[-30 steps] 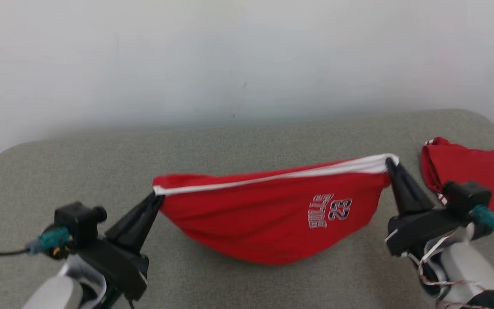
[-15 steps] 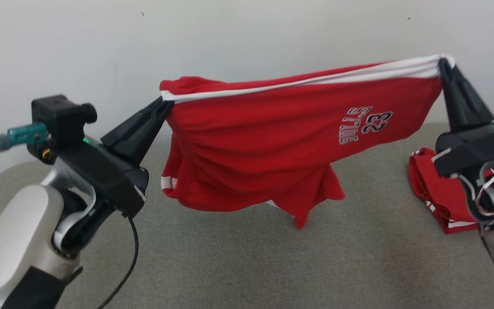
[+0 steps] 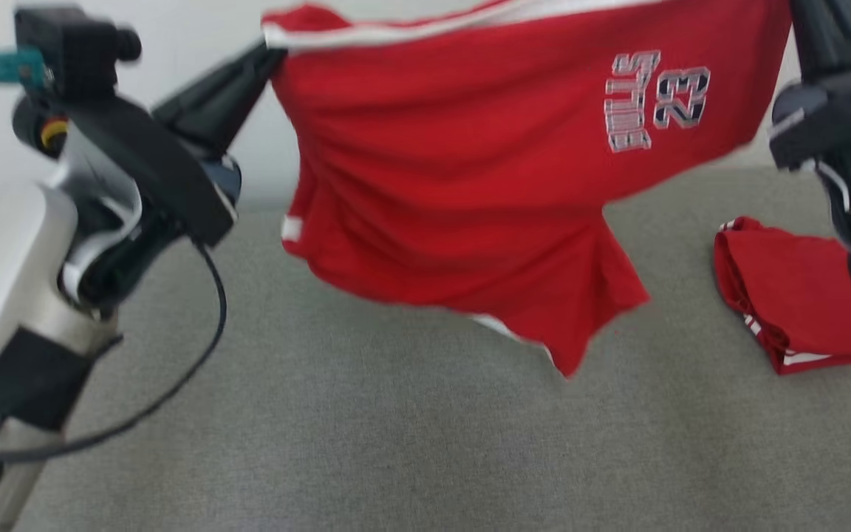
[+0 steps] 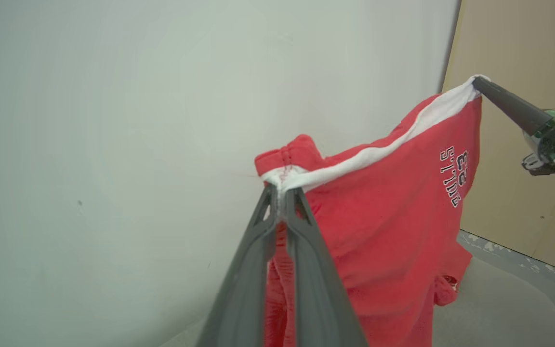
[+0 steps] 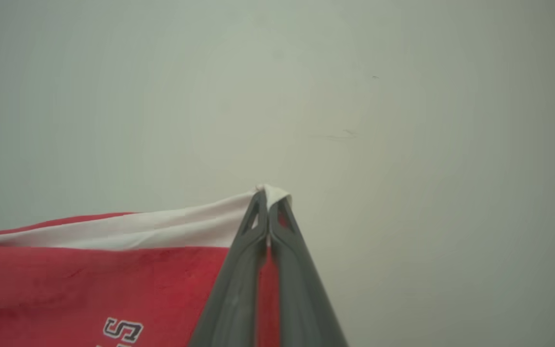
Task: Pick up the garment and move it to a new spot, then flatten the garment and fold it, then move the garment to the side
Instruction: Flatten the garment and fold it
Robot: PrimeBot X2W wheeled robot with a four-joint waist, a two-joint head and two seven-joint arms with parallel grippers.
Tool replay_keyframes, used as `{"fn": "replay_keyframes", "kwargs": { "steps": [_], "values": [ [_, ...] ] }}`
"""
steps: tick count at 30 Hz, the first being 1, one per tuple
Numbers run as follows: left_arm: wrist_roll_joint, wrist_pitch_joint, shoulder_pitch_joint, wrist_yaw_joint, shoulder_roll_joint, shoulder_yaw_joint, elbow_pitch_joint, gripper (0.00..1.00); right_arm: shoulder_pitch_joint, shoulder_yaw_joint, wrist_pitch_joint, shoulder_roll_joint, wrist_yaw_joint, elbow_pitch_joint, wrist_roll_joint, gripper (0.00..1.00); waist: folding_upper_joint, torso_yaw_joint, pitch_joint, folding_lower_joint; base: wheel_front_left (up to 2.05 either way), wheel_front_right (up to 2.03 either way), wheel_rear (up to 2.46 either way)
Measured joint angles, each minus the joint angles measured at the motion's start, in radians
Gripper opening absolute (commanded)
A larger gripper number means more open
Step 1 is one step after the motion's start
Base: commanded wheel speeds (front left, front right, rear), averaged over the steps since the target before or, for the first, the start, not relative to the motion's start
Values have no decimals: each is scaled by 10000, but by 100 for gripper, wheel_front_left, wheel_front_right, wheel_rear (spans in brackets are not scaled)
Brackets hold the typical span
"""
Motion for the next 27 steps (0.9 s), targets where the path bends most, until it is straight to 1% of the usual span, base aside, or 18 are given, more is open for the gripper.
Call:
{"fn": "replay_keyframes", "kwargs": {
  "steps": [3,7,11,13,15,18,21,25,27],
  "values": [
    [121,-460,-1351,0,-29,-360,568,0,-1372,313,-25,261,-2,846,209,0,0,-42,531,0,0,0,0],
    [602,-1547,-3403,-2,-44,-941,1639,0,-3528,614,-326,610,-2,2033,330,0,1,-91,1476,2,0,0,0],
    [1346,-3218,-5177,-2,-31,-1538,3005,0,-5549,938,-1252,1051,-2,3204,-29,0,1,-104,2604,3,0,0,0],
    [1680,-4057,-5996,-2,35,-1889,3609,0,-6421,999,-1540,1279,-2,3651,-215,0,2,-124,3171,3,0,0,0],
    [2010,-4669,-6706,-2,94,-2278,4178,0,-7101,1051,-1699,1471,-2,4000,-330,0,2,-155,3750,4,0,0,0],
    [1969,-5010,-7078,-2,59,-2771,4769,0,-7537,1277,-1741,1659,-2,4391,-449,0,2,-215,4596,3,0,0,0],
    [1755,-5066,-7004,-2,4,-3033,5166,0,-7636,1256,-1753,1722,-2,4320,-495,0,4,-269,5425,6,0,0,0],
    [1547,-5095,-6320,-2,-27,-3055,4761,0,-7043,1358,-1755,1758,-2,4155,-548,0,4,-312,6426,4,0,0,0],
    [1511,-5095,-6054,-2,-13,-3081,4544,0,-6783,1363,-1755,1714,-2,4057,-546,0,4,-316,6643,4,0,0,0]
  ]
}}
